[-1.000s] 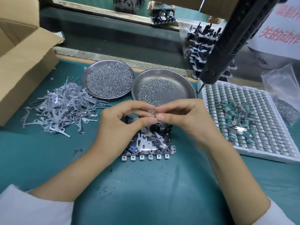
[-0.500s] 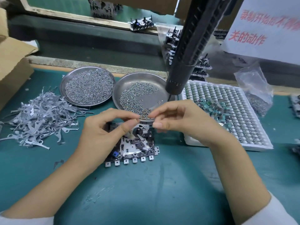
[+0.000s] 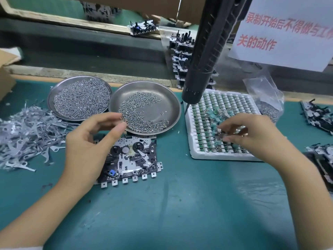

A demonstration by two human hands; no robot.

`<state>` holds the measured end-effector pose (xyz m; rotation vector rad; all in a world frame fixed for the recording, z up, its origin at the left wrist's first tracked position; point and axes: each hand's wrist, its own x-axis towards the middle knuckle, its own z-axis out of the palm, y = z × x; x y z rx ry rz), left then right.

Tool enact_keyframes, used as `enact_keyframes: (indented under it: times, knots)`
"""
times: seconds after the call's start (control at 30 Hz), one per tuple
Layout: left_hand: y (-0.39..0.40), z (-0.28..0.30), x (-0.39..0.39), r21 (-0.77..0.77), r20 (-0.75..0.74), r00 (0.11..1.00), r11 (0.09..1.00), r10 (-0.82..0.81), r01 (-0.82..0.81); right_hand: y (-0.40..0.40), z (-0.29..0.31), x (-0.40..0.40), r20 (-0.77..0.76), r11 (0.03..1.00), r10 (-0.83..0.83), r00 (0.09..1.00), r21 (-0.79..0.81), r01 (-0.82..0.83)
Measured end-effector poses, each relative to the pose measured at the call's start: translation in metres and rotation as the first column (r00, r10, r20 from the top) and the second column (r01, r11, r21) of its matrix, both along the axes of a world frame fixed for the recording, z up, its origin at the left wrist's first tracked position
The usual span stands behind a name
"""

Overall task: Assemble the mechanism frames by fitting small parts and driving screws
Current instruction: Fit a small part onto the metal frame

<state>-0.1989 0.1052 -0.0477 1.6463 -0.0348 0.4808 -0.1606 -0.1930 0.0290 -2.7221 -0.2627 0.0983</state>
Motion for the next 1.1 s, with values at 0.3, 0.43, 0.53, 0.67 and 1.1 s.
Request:
enact_keyframes:
  times: [0.3, 0.43, 0.53, 0.67, 1.1]
  knots:
    - [0.001, -0.001, -0.001, 0.029, -0.008, 1.0, 1.0, 0.013, -0.012, 0.002, -0.002, -0.005, 0.104, 0.999, 0.024, 0.994, -0.044, -0.019]
    - [0.0, 0.0, -0.002, 0.038, -0.017, 1.0, 0.999, 0.009, -0.009, 0.008, 0.003, -0.015, 0.252, 0.984, -0.057, 0.966, 0.178, 0.012]
    - [-0.002, 0.002, -0.003, 0.009, -0.024, 1.0, 1.0, -0.016, 0.016, 0.043, -0.001, -0.024, 0.194, 0.865, 0.106, 0.975, 0.466, -0.187]
    - [-0.004, 0.003, -0.005, 0.039, -0.038, 0.999, 0.999, -0.034, 0.036, 0.099, -0.028, -0.02, 0.022, 0.731, 0.224, 0.974, 0.657, -0.183]
    - [-0.007, 0.008, -0.006, 0.035, -0.043, 0.988, 0.988, -0.15, 0.151, 0.128, -0.056, -0.018, -0.059, 0.434, 0.17, 0.984, 0.901, -0.021]
